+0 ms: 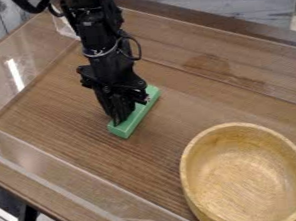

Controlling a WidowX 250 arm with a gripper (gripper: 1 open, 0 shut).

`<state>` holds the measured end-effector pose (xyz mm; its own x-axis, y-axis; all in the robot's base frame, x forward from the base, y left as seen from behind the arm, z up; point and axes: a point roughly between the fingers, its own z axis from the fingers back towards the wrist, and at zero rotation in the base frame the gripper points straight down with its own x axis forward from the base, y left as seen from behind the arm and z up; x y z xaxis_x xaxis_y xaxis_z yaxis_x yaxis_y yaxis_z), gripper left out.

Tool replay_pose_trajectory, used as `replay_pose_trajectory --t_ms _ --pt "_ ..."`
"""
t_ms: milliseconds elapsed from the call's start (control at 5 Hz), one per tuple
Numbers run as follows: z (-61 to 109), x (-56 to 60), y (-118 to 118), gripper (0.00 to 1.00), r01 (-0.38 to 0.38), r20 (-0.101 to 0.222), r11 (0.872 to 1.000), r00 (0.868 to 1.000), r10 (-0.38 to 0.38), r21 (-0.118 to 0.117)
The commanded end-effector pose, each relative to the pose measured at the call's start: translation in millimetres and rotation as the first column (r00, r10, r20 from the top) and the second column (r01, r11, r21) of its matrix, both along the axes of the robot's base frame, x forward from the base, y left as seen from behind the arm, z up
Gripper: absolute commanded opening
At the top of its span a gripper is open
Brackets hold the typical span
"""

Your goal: Put the green block in the brown bowl

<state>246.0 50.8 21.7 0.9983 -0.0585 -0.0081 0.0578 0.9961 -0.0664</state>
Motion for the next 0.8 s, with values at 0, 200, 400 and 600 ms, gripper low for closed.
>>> replay_pose_trajectory --t_ms 0,200,400,600 --pt "-14.2 -20.0 -7.1 0.00 0.001 -0.123 0.999 0.992 -0.005 -0.033" --pt "-7.2 -24.6 -10.9 0.00 -0.010 -0.153 0.999 0.988 0.003 -0.050" --pt "1.4 -30.3 -14.1 0.00 -0.023 -0.190 0.998 0.982 0.010 -0.065" --pt "11.5 -34.6 -16.3 0.00 -0.028 -0.224 0.997 0.975 0.011 -0.074"
